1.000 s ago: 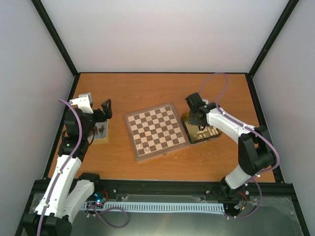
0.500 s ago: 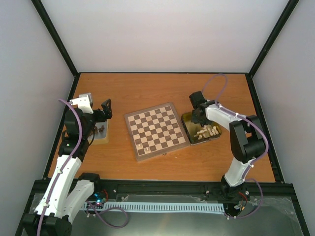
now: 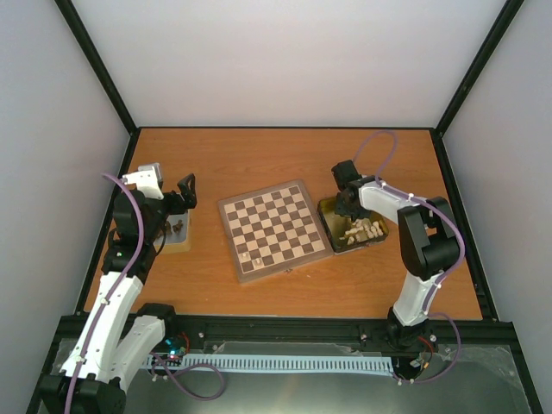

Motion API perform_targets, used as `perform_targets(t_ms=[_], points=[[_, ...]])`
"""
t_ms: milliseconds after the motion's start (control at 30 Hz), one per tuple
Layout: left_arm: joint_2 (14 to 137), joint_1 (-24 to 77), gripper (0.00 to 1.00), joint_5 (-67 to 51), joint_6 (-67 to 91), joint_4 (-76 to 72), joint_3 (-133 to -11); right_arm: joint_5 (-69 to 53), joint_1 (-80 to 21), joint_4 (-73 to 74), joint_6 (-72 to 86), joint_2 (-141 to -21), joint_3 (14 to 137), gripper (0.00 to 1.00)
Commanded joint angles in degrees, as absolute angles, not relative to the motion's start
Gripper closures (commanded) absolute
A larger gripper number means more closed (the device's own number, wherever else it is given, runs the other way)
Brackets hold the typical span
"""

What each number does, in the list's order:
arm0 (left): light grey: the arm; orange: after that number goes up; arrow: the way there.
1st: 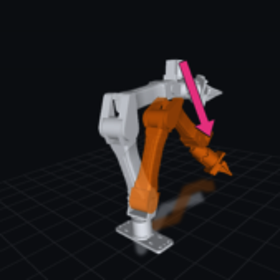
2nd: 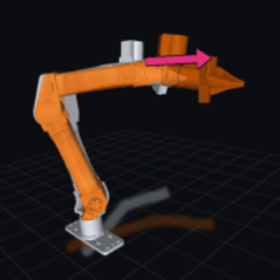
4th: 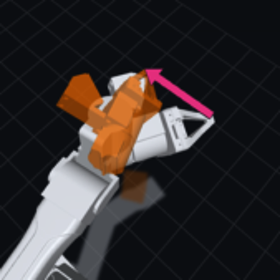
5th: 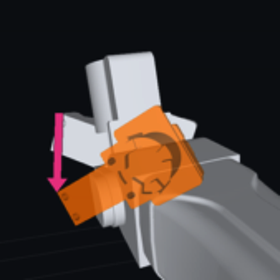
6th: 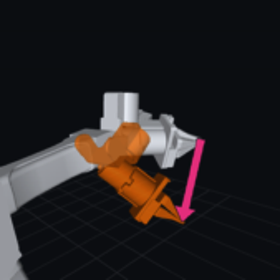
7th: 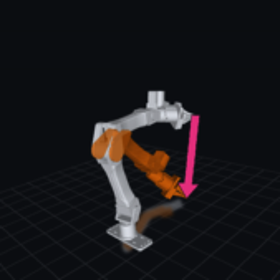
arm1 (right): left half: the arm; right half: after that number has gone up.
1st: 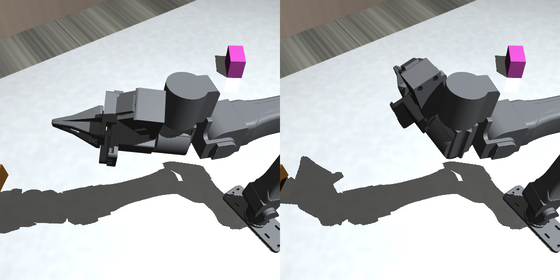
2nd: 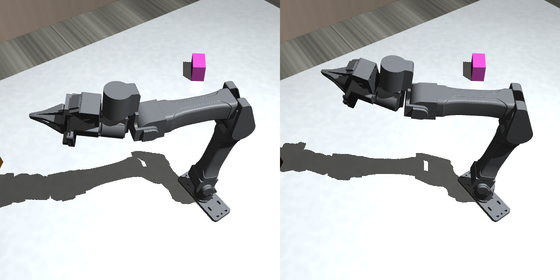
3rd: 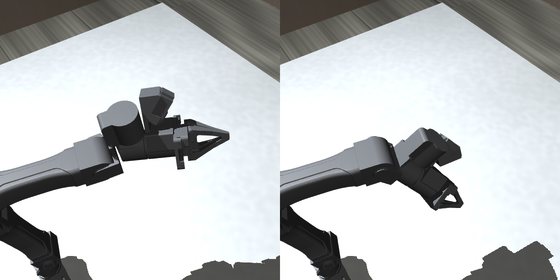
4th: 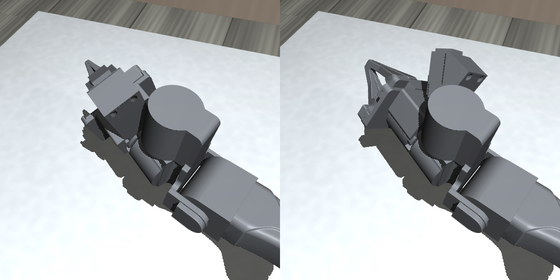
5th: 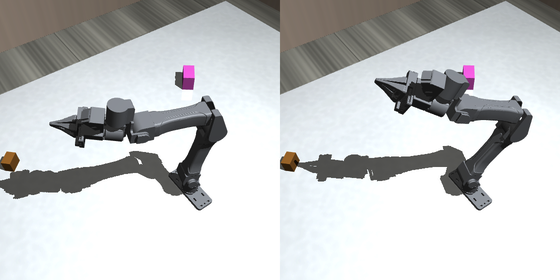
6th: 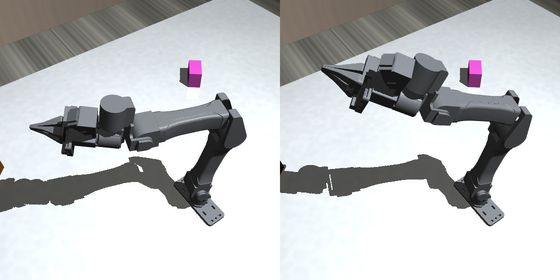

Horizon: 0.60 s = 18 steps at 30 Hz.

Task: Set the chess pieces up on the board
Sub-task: Pick up the chess piece from the storage box.

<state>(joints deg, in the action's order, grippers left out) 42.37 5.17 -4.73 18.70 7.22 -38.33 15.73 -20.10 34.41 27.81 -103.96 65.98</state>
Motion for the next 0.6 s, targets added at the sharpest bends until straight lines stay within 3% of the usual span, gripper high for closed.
perform_targets(t_ms=[0, 367, 567], points=[[41.83, 5.36, 0.0, -5.37, 19.51, 6.49, -40.17, 16.41, -19.25, 33.17, 27.04, -105.05, 66.7, 0.77], [41.58, 5.36, 0.0, -5.37, 19.51, 6.46, -40.17, 15.93, -18.99, 33.02, 26.28, -105.38, 66.97, 0.89], [41.45, 5.36, 0.0, -5.48, 19.51, 6.57, -40.17, 13.57, -19.23, 30.92, 25.23, -98.62, 65.17, 0.91]])
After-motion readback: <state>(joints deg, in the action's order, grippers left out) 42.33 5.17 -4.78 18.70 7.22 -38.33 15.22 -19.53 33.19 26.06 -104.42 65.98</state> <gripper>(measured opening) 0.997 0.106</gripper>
